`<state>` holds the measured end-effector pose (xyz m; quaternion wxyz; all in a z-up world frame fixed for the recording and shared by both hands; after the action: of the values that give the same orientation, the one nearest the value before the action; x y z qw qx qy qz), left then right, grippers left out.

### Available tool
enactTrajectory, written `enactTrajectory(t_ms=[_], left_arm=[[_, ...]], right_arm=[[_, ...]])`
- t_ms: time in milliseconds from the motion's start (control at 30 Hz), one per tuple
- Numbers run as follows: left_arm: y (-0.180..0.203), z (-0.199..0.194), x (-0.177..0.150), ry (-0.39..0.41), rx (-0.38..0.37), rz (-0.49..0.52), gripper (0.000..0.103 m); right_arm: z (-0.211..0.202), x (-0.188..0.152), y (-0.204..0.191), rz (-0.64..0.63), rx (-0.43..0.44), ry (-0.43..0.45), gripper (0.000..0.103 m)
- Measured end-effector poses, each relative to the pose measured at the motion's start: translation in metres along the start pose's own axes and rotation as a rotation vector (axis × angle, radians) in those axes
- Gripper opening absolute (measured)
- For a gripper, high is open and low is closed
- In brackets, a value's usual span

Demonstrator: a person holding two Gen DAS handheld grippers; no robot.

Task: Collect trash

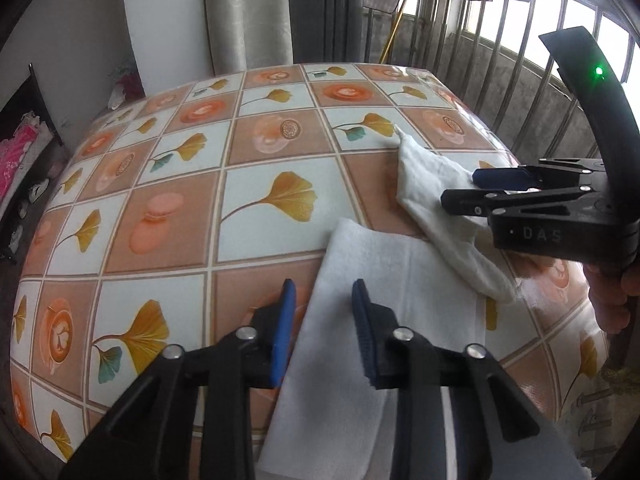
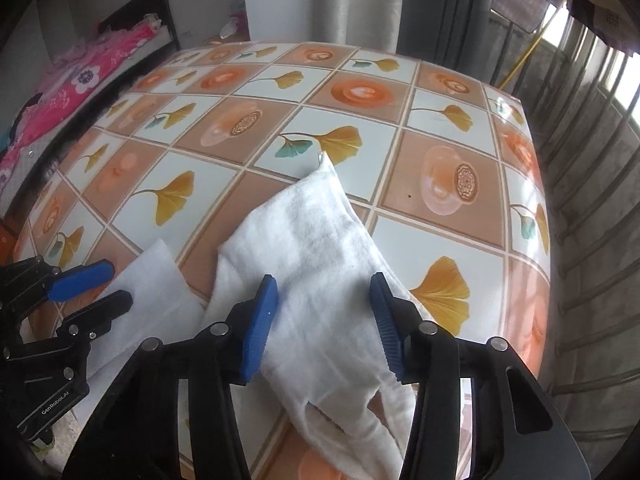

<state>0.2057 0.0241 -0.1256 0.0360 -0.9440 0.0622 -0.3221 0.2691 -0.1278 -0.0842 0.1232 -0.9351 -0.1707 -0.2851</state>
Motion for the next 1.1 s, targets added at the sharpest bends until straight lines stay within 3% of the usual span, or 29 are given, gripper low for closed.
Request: enactTrajectory(t_ms=[200,367,667,1100], left_arm=[[0.005,-0.001,0.000,0.018,-0.046,0.006,0.002],[0.002,-0.001,0.000,0.014,-0.103,-0.048,0.000],[-0.011,-0.022,0.007,0.066,-0.154,-0.140,0.000],[-0.008,-0.067,0.029,0.174,-0.160,-0.142,0.000]], right_arm=[[-0.004,0.000,0.006,0.027,-0.016,0.004,0.022],[-0.008,-0.004,0.014,0.088,0.000,0.015,0.006],[-0.032,-0.012,0.030,0.197,0.054,0.076,0.004],[-0.080,-0.011,0.039,0.290,0.122,0.195,0.004]])
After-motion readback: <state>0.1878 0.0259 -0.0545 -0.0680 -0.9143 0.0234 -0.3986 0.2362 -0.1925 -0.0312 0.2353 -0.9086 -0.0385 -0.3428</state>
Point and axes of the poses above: each gripper's, at about its wrist camera, not at the fingertips, and z roughly the way its jaws point, y to its right, x to its top, the point moved 6 cm from there along z, roughly the way its jaws point, and after that the axes turned 8 degrees about x, right-handed, at the moved point
